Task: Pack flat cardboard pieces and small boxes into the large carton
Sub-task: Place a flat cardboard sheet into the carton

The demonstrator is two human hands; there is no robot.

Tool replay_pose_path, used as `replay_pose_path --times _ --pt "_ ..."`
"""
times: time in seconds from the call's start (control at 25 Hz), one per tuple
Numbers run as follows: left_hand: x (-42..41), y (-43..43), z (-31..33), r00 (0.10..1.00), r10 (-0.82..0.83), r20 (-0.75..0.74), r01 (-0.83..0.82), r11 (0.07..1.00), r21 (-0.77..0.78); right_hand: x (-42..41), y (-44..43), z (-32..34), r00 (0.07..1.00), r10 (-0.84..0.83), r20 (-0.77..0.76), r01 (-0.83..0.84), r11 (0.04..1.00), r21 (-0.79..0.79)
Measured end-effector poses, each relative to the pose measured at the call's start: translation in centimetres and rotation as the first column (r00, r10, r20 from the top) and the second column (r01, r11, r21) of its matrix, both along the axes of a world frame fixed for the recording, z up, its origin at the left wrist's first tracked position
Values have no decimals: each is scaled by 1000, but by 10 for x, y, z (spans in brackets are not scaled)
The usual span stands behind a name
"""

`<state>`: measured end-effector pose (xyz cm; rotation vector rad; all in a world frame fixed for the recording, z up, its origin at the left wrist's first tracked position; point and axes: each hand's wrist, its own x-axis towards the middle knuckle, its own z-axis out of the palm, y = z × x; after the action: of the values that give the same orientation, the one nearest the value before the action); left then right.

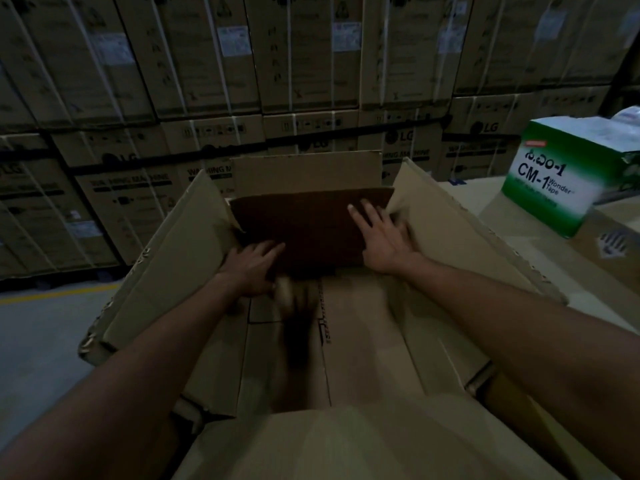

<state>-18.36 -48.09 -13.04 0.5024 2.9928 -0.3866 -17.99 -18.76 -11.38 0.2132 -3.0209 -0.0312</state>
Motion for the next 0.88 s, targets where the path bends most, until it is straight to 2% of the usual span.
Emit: replay_pose_path --times 0.12,0.28,0.48,0.64,0.72,0.88 --pt "-33 -9 17 988 109 -111 -99 991 91 -38 3 19 998 -47 50 44 997 64" --pt "-67 -22 25 955 220 -198 -221 975 14 -79 14 9 973 -141 183 105 976 191" --pt "-88 -21 15 957 161 -241 -207 961 -181 -105 21 -34 980 -157 123 94 906 413" --pt "-93 -19 6 968 142 -206 -201 932 -302 -104 15 -45 981 -190 24 139 793 593" --pt "-94 -16 3 971 131 -201 -195 918 -346 -104 19 -46 992 -124 -10 104 776 622" --pt "-95 -11 1 973 98 -208 -173 906 -385 -100 25 -46 997 -55 -53 75 823 563"
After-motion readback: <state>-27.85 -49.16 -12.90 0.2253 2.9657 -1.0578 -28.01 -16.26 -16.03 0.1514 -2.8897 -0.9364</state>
